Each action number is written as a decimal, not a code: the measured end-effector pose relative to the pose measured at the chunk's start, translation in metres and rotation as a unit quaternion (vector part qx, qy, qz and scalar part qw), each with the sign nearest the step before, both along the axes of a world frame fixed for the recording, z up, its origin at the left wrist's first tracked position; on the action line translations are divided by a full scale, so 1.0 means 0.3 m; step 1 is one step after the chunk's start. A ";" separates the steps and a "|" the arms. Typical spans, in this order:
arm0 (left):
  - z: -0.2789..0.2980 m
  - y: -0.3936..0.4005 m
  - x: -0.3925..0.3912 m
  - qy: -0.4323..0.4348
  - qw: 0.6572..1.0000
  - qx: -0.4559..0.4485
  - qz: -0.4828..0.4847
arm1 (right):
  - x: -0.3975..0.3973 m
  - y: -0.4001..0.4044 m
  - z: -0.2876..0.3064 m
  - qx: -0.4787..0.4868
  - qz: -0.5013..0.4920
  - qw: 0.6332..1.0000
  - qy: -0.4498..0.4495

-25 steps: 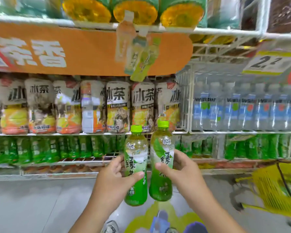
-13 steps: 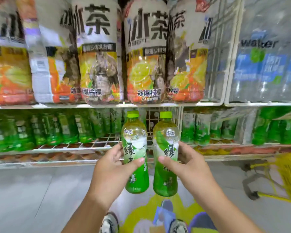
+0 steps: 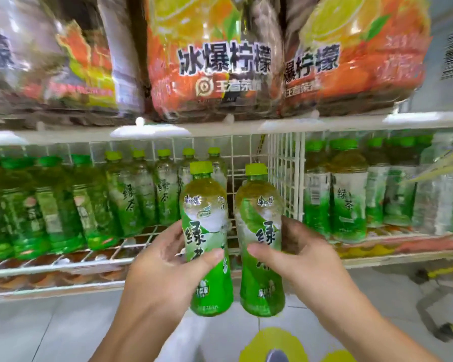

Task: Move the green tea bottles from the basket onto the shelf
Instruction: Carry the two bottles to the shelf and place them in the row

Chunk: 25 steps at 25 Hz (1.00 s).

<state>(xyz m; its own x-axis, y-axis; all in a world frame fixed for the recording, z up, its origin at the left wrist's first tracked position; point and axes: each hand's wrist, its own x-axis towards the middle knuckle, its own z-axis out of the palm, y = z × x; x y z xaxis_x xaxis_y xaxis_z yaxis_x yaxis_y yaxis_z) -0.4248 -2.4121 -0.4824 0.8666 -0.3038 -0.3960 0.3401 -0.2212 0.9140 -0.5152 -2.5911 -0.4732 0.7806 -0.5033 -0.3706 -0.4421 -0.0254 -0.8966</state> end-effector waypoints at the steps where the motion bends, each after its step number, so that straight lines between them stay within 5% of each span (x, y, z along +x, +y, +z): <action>1: -0.011 -0.008 0.013 -0.003 1.000 0.001 0.000 | 0.028 -0.014 -0.020 -0.008 -0.004 1.000 0.005; 6: -0.054 -0.036 0.072 -0.013 1.000 0.007 -0.006 | 0.176 -0.112 -0.075 -0.051 0.047 0.998 0.006; 25: -0.092 0.045 0.134 0.020 0.999 -0.042 -0.010 | 0.569 -0.224 -0.522 -0.138 -0.025 0.988 0.062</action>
